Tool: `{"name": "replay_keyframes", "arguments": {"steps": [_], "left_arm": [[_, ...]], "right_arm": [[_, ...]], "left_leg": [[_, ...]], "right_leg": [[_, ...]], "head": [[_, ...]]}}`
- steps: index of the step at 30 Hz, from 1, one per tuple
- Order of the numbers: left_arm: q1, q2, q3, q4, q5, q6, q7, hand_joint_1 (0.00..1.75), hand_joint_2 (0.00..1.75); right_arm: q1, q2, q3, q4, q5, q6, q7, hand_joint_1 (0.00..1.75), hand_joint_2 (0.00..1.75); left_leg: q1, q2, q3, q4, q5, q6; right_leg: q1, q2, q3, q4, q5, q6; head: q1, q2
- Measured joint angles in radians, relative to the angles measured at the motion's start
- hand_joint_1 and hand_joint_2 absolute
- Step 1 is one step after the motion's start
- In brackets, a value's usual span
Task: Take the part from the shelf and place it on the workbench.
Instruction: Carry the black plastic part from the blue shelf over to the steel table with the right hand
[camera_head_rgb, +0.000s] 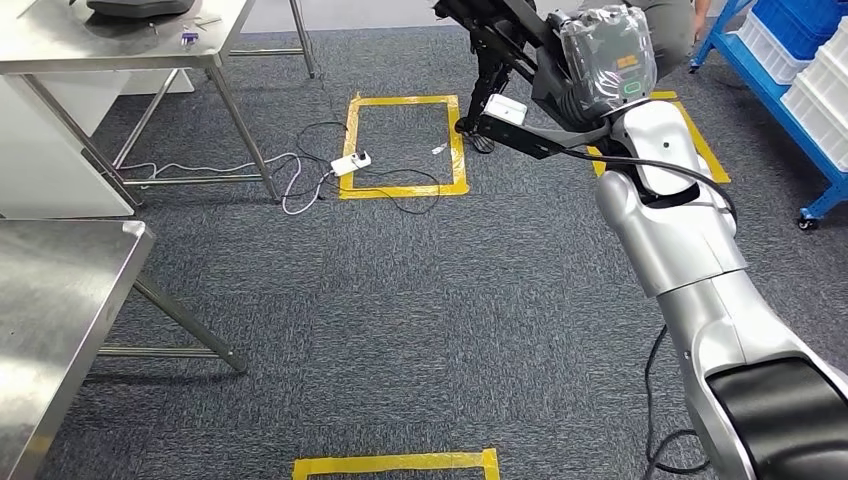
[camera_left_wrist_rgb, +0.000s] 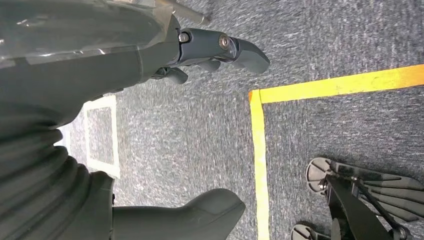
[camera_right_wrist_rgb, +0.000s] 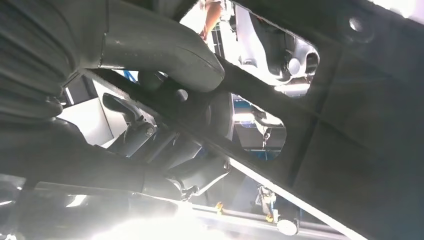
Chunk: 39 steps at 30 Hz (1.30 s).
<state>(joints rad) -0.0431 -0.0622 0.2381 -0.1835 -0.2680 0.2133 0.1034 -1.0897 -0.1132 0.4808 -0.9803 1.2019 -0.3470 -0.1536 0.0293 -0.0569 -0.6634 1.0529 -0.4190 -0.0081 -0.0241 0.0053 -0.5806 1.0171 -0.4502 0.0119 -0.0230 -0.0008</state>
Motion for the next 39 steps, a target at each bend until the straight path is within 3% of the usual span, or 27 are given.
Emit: {"name": "replay_keyframes", "arguments": {"steps": [2,3,4,5,6,9,11,13,15,17,19,20,21,23,25,26,28,30,32,34,35,36,37,39], "left_arm": [[-0.002,0.001,0.001,0.000,0.002,0.002,0.000,0.00,1.75],[-0.003,0.001,0.001,0.000,0.003,0.003,0.000,0.00,1.75],[-0.003,0.001,0.001,0.000,0.003,0.003,0.000,0.00,1.75],[-0.003,0.002,0.001,0.000,0.004,0.004,0.000,0.00,1.75],[-0.003,0.002,0.003,0.000,0.005,0.005,0.000,0.00,1.75],[-0.005,0.005,0.009,0.000,0.007,0.009,-0.003,0.00,1.75],[-0.007,0.008,0.010,0.000,0.006,0.015,-0.007,0.00,1.75],[-0.007,0.011,0.012,0.000,0.003,0.025,-0.015,0.00,1.75],[-0.007,0.015,0.017,0.000,0.001,0.035,-0.026,0.00,1.75],[-0.008,0.018,0.023,0.000,0.001,0.040,-0.035,0.00,1.75],[-0.009,0.020,0.026,0.000,0.001,0.045,-0.041,0.00,1.75],[-0.009,0.020,0.027,0.000,0.001,0.046,-0.045,0.00,1.75],[-0.008,0.021,0.028,0.000,0.001,0.048,-0.049,0.00,1.75],[-0.007,0.025,0.034,0.000,0.001,0.055,-0.063,0.00,1.75],[-0.008,0.033,0.041,0.000,0.000,0.066,-0.075,0.00,1.75],[-0.008,0.037,0.044,0.000,-0.002,0.071,-0.078,0.00,1.75],[-0.005,0.044,0.048,0.000,-0.007,0.081,-0.081,0.00,1.75],[-0.001,0.049,0.052,0.000,-0.016,0.092,-0.090,0.00,1.75],[0.000,0.051,0.054,0.000,-0.019,0.104,-0.108,0.00,1.75],[-0.003,0.051,0.061,0.000,-0.012,0.114,-0.125,0.00,1.75],[-0.003,0.050,0.065,0.000,-0.007,0.117,-0.131,0.00,1.75],[-0.003,0.050,0.069,0.000,-0.003,0.119,-0.134,0.00,1.75],[-0.003,0.049,0.072,0.000,-0.001,0.121,-0.136,0.00,1.75],[-0.005,0.050,0.077,-0.001,-0.001,0.121,-0.138,0.00,1.75]], "right_arm": [[0.002,-0.001,0.000,-0.004,0.000,0.000,0.000,1.71,1.75],[0.005,-0.002,0.000,-0.004,0.000,0.000,0.000,1.71,1.75],[0.008,-0.003,0.000,-0.004,0.000,0.000,0.000,1.71,1.75],[0.011,-0.003,0.000,-0.004,0.000,0.000,0.000,1.71,1.75],[0.013,-0.003,0.000,-0.004,-0.001,0.000,-0.001,1.71,1.75],[0.010,-0.003,0.000,-0.005,-0.002,0.000,-0.002,1.71,1.75],[0.008,-0.004,0.000,-0.006,-0.001,0.001,-0.002,1.71,1.75],[0.008,-0.003,0.000,-0.009,0.001,0.002,-0.002,1.71,1.75],[0.007,-0.006,-0.002,-0.013,0.001,0.003,-0.001,1.71,1.75],[0.008,-0.013,-0.004,-0.015,0.001,0.004,0.000,1.71,1.75],[0.015,-0.019,-0.006,-0.016,0.001,0.005,0.000,1.71,1.75],[0.020,-0.021,-0.006,-0.016,0.002,0.006,0.000,1.71,1.75],[0.023,-0.022,-0.006,-0.017,0.002,0.006,0.000,1.71,1.75],[0.025,-0.024,-0.007,-0.020,0.004,0.006,0.000,1.71,1.75],[0.026,-0.026,-0.008,-0.025,0.007,0.010,0.000,1.71,1.75],[0.027,-0.026,-0.008,-0.028,0.009,0.013,0.000,1.71,1.75],[0.031,-0.027,-0.009,-0.034,0.010,0.017,0.001,1.71,1.75],[0.031,-0.026,-0.011,-0.039,0.008,0.018,-0.001,1.71,1.75],[0.030,-0.024,-0.013,-0.041,0.004,0.017,-0.008,1.71,1.75],[0.029,-0.022,-0.013,-0.038,0.000,0.014,-0.016,1.71,1.75],[0.029,-0.021,-0.013,-0.036,-0.001,0.013,-0.019,1.71,1.75],[0.029,-0.018,-0.013,-0.034,-0.002,0.012,-0.020,1.71,1.75],[0.028,-0.017,-0.012,-0.032,-0.003,0.011,-0.020,1.71,1.75],[0.025,-0.015,-0.013,-0.031,-0.004,0.009,-0.020,1.71,1.75]], "left_leg": [[-0.002,0.036,-0.054,0.122,-0.066,0.000],[-0.002,0.044,-0.086,0.192,-0.096,0.001],[-0.003,0.046,-0.109,0.242,-0.112,0.003],[-0.004,0.048,-0.113,0.255,-0.110,0.007],[-0.007,0.050,-0.098,0.228,-0.091,0.013],[-0.029,0.089,0.012,0.034,-0.020,0.040],[-0.041,0.105,0.040,-0.021,-0.011,0.050],[-0.040,0.088,0.040,-0.029,-0.003,0.056],[-0.033,0.073,0.045,-0.044,0.008,0.063],[-0.028,0.059,0.048,-0.052,0.015,0.067],[-0.026,0.040,0.046,-0.051,0.017,0.067],[-0.025,0.030,0.045,-0.051,0.018,0.066],[-0.024,0.020,0.045,-0.050,0.019,0.063],[-0.019,0.001,0.043,-0.044,0.017,0.054],[-0.018,-0.014,0.036,-0.036,0.015,0.039],[-0.017,-0.021,0.031,-0.035,0.017,0.031],[-0.013,-0.032,0.024,-0.038,0.023,0.017],[-0.009,-0.010,0.010,-0.016,0.008,0.008],[-0.009,0.030,-0.037,0.083,-0.049,0.004],[-0.009,0.046,-0.101,0.220,-0.107,0.002],[-0.009,0.047,-0.118,0.256,-0.115,0.003],[-0.009,0.048,-0.116,0.254,-0.106,0.005],[-0.010,0.051,-0.093,0.211,-0.081,0.009],[-0.016,0.078,-0.015,0.074,-0.028,0.021]], "right_leg": [[0.007,-0.012,-0.001,-0.001,0.001,-0.014],[0.012,-0.019,-0.001,-0.001,0.000,-0.018],[0.018,-0.027,-0.001,-0.001,0.000,-0.020],[0.024,-0.034,-0.001,-0.001,0.000,-0.022],[0.028,-0.041,-0.001,-0.001,-0.001,-0.023],[0.037,-0.062,0.001,-0.001,-0.002,-0.023],[0.042,-0.077,0.000,0.000,-0.004,-0.021],[0.044,-0.089,-0.003,0.001,-0.006,-0.018],[0.042,-0.065,-0.018,0.032,-0.025,-0.014],[0.034,-0.025,-0.067,0.137,-0.074,-0.011],[0.024,-0.011,-0.123,0.260,-0.118,-0.005],[0.019,-0.010,-0.134,0.282,-0.120,0.004],[0.013,-0.009,-0.125,0.263,-0.107,0.015],[-0.004,0.005,-0.065,0.133,-0.052,0.041],[-0.010,0.026,-0.014,0.028,-0.016,0.048],[-0.009,0.031,-0.006,0.010,-0.011,0.042],[-0.003,0.019,-0.007,0.009,-0.006,0.023],[-0.003,0.007,-0.007,0.006,-0.001,0.005],[0.000,-0.006,-0.007,0.003,0.002,-0.010],[0.010,-0.022,-0.008,0.003,0.000,-0.019],[0.014,-0.030,-0.008,0.003,0.000,-0.021],[0.017,-0.037,-0.008,0.003,0.000,-0.022],[0.020,-0.045,-0.008,0.003,-0.001,-0.022],[0.028,-0.059,-0.007,0.004,-0.002,-0.022]], "head": [[-0.005,0.000],[-0.006,0.000],[-0.006,0.000],[-0.006,0.000],[-0.006,0.000],[-0.006,0.000],[-0.005,0.000],[-0.004,0.000],[-0.003,0.000],[-0.002,0.000],[-0.001,0.000],[-0.001,0.000],[-0.001,0.000],[0.000,0.000],[0.001,0.000],[0.001,0.000],[-0.001,0.000],[-0.003,0.000],[-0.007,0.000],[-0.009,0.000],[-0.009,0.000],[-0.010,0.000],[-0.009,0.000],[-0.009,0.000]]}}
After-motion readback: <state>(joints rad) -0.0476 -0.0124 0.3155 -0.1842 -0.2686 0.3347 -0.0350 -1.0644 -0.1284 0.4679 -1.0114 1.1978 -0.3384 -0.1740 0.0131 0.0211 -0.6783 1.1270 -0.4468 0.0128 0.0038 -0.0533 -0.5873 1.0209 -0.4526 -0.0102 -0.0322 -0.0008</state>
